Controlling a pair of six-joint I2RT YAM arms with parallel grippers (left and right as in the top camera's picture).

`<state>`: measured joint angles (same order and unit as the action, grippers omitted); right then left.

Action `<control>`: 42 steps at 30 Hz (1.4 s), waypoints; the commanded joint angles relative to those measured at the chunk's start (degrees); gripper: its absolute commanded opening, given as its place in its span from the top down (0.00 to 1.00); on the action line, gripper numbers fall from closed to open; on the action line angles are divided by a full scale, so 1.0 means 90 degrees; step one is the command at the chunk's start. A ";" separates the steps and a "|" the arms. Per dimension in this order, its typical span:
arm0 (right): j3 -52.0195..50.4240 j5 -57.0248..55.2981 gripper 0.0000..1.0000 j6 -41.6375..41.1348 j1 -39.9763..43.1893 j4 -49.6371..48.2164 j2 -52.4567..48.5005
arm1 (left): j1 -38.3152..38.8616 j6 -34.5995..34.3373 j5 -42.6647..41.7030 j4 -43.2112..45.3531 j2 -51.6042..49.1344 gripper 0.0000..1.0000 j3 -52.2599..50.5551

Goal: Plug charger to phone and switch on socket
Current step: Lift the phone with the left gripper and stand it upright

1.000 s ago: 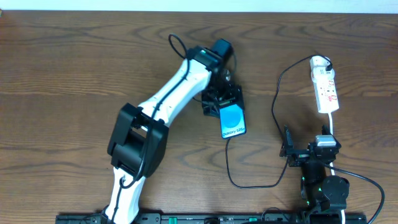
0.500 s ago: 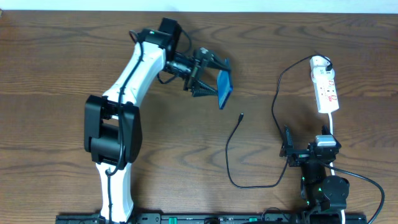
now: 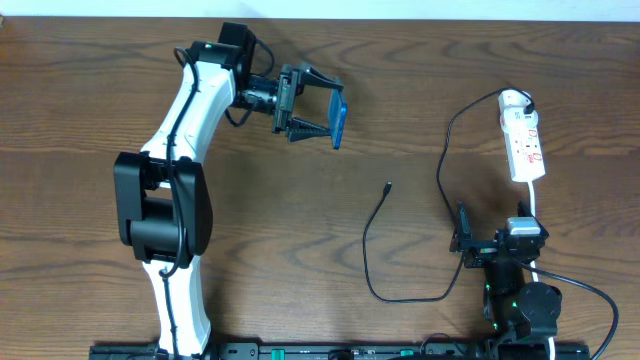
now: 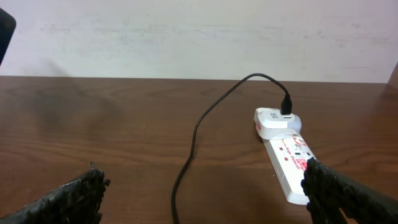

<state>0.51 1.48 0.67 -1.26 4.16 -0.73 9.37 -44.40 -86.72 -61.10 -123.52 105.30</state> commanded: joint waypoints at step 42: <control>-0.0019 -0.0049 0.01 -0.0022 -0.0027 0.0012 0.0024 | -0.0107 -0.0561 -0.0381 -0.0017 0.0799 0.23 0.0005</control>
<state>0.51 1.48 0.67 -1.26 4.19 -0.71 8.69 -49.34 -86.94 -61.10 -117.89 105.30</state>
